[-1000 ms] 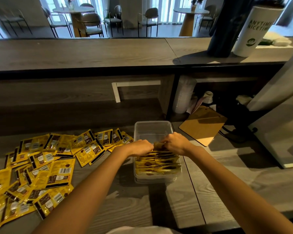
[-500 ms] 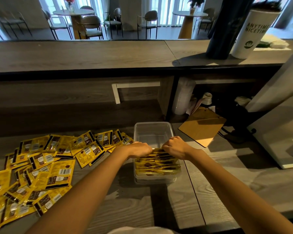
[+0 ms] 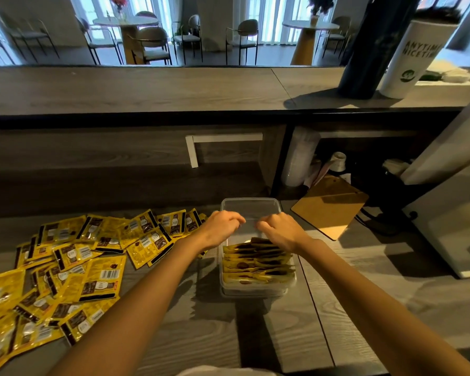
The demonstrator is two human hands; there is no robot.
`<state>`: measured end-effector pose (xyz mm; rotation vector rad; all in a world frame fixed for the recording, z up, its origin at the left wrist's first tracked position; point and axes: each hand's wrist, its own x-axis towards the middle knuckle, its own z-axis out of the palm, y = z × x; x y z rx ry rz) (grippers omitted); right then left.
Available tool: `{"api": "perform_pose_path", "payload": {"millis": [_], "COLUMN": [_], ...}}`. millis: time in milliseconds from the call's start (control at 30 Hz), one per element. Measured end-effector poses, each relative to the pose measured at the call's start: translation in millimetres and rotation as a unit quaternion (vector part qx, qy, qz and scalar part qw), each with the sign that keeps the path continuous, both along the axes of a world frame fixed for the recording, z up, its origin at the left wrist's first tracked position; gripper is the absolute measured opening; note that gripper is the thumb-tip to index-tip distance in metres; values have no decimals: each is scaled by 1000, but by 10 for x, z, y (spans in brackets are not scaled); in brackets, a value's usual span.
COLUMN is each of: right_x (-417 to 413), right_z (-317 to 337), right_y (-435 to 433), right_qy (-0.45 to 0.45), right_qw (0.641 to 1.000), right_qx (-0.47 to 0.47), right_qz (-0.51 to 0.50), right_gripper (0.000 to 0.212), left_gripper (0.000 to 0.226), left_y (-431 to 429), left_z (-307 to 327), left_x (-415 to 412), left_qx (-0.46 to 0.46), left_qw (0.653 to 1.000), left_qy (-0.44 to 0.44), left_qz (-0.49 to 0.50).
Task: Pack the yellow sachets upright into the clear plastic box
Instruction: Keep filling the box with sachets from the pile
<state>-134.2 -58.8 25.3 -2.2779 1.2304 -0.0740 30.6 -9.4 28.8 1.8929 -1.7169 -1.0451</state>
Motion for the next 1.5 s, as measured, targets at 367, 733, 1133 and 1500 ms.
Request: {"api": "perform_pose_path", "payload": {"millis": [367,733,1133,1500], "right_x": [1299,1874,2158,2133], "right_z": [-7,-439,-497,-475], "right_y": [412,268,99,8], "right_qy": [9,222,237,267], "right_qw": [992,953,938,920], "right_qx": [-74,22,-101,-133], "right_qz": [104,204,231,253], "right_gripper": [32,66,37,38], "left_gripper": [36,67,44,24], "left_y": [350,574,374,406], "left_z": [-312,-837,-799,-538], "left_x": [828,1437,1626,1609], "left_qx": [-31,108,85,-14], "left_qw": [937,928,910,891], "left_qy": [-135,-236,-328,-194], "left_qz": [321,268,241,410]}}
